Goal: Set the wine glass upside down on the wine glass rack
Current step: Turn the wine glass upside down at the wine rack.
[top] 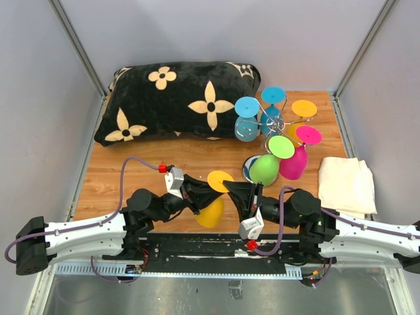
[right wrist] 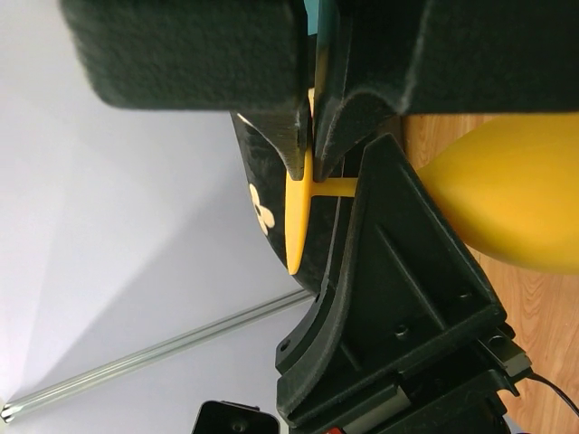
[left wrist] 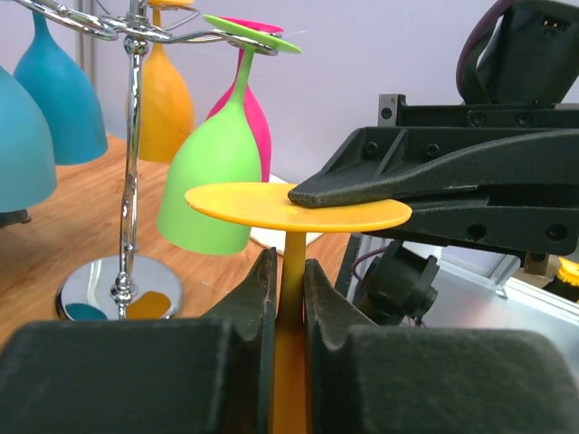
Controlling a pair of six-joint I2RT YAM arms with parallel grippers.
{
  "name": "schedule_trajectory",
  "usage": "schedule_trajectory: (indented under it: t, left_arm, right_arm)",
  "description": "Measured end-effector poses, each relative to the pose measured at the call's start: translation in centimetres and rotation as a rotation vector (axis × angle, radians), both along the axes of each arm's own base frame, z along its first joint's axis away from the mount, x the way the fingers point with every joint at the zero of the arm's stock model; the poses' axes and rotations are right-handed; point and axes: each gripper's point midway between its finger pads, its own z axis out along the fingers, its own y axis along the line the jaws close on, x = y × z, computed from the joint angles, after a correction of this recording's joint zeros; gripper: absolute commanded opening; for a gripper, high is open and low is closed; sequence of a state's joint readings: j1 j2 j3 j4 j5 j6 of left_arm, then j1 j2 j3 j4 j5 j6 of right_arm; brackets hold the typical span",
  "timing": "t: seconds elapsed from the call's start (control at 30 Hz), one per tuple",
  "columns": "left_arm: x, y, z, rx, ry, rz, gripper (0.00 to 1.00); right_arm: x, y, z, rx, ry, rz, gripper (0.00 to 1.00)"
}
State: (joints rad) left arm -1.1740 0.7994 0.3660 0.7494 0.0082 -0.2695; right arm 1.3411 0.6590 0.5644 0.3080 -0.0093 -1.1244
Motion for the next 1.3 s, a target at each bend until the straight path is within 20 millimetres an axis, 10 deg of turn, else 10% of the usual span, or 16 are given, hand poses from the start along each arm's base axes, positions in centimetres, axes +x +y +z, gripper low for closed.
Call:
schedule_trajectory:
  t: [0.23, 0.53, 0.9, 1.3]
  left_arm:
    - [-0.2, 0.1, -0.2, -0.007, -0.03, -0.006, 0.01]
    - [-0.3, 0.1, -0.6, 0.004, -0.039, -0.009, 0.0]
    - [-0.5, 1.1, -0.6, 0.006, -0.046, 0.005, 0.0]
    - [1.1, 1.3, 1.2, 0.074, -0.165, 0.06, 0.0]
  right_arm:
    - [-0.1, 0.1, -0.4, -0.006, 0.003, 0.006, 0.04]
    - [-0.2, -0.2, 0.3, 0.023, -0.002, 0.007, 0.45]
    - [-0.4, -2.1, 0.4, 0.03, 0.008, -0.002, 0.63]
    - [-0.3, -4.9, -5.7, -0.008, 0.442, -0.083, 0.75]
